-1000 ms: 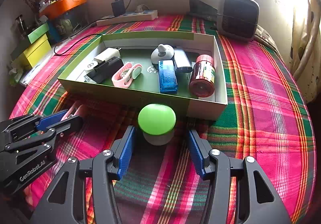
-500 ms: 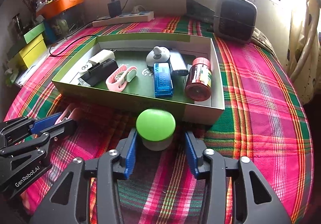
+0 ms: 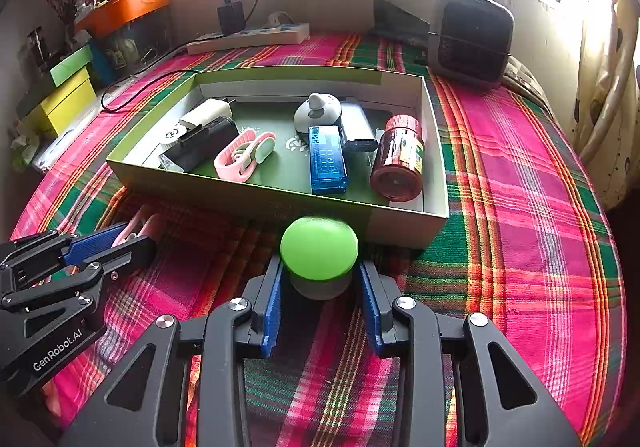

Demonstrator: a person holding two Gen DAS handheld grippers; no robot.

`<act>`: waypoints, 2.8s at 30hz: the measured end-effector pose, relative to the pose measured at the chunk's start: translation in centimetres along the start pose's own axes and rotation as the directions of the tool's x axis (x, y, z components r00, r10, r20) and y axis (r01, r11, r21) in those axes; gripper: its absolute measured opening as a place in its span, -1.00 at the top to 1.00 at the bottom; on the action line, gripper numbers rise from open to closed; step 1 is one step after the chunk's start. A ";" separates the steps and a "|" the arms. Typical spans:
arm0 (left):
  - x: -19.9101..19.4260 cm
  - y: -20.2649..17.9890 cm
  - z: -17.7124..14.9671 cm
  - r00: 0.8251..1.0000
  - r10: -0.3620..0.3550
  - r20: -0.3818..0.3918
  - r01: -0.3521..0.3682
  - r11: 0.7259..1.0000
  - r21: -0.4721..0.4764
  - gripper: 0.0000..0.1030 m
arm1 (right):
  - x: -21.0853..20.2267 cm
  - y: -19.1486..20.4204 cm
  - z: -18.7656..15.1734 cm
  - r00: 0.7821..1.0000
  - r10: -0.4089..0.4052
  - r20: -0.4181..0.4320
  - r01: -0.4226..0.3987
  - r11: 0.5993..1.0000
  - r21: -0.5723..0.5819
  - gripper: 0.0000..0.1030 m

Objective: Organize rigid objects
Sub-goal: 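Close the right tool on the green-capped white mushroom object, then lift the pink hook and green mushroom object and carry both toward the tray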

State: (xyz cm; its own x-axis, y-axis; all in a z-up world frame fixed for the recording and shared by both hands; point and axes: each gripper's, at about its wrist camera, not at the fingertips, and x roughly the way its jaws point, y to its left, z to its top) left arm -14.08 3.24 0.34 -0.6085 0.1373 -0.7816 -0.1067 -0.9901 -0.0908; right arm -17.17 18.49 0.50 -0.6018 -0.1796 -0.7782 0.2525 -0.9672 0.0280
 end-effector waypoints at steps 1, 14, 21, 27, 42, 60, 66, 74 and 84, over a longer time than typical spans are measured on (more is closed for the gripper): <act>0.0 0.0 0.1 1.000 0.001 0.000 -0.001 1.000 0.001 0.56 | 0.0 0.0 0.0 1.000 0.000 0.000 0.000 1.000 0.000 0.32; 0.0 -0.1 0.1 1.000 0.003 -0.002 -0.003 1.000 0.003 0.56 | -0.7 -0.2 -0.2 1.000 0.003 0.022 -0.003 1.000 0.008 0.66; 0.0 -0.1 0.2 1.000 0.007 -0.002 -0.007 1.000 0.008 0.56 | -0.7 -0.1 -0.2 1.000 0.004 0.024 -0.004 1.000 0.010 0.66; 0.0 -0.2 0.2 1.000 0.007 -0.003 -0.007 1.000 0.007 0.56 | -0.9 -0.3 -0.4 1.000 0.011 0.027 -0.012 1.000 0.021 0.66; -0.7 -0.3 0.5 1.000 -0.015 0.011 0.015 1.000 0.010 0.57 | -2.0 -0.5 -0.6 0.998 0.033 0.054 -0.035 0.999 0.032 0.66; -2.0 0.5 0.1 0.999 -0.052 0.002 0.052 0.999 -0.013 0.69 | -3.7 -0.5 -0.4 0.994 0.059 0.093 -0.063 0.997 0.036 0.66; -1.4 -0.1 0.1 0.997 -0.081 -0.009 0.081 0.997 -0.016 0.33 | -3.5 -0.5 -0.5 0.994 0.064 0.087 -0.068 0.997 0.036 0.66; -0.1 -0.5 0.2 0.999 -0.016 -0.035 0.016 1.000 0.005 0.34 | -3.1 -0.6 -0.5 0.995 0.067 0.078 -0.070 0.997 0.036 0.66; -0.7 -0.4 0.4 1.000 -0.014 -0.018 0.014 1.000 0.017 0.57 | -3.2 -0.7 -0.3 0.994 0.066 0.082 -0.069 0.997 0.036 0.66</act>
State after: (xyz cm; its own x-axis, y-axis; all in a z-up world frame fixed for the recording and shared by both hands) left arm -13.97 3.58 1.19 -0.5930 0.1503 -0.7911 -0.1289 -0.9875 -0.0910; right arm -15.16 19.79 2.77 -0.6442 -0.2572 -0.7203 0.2659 -0.9583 0.1043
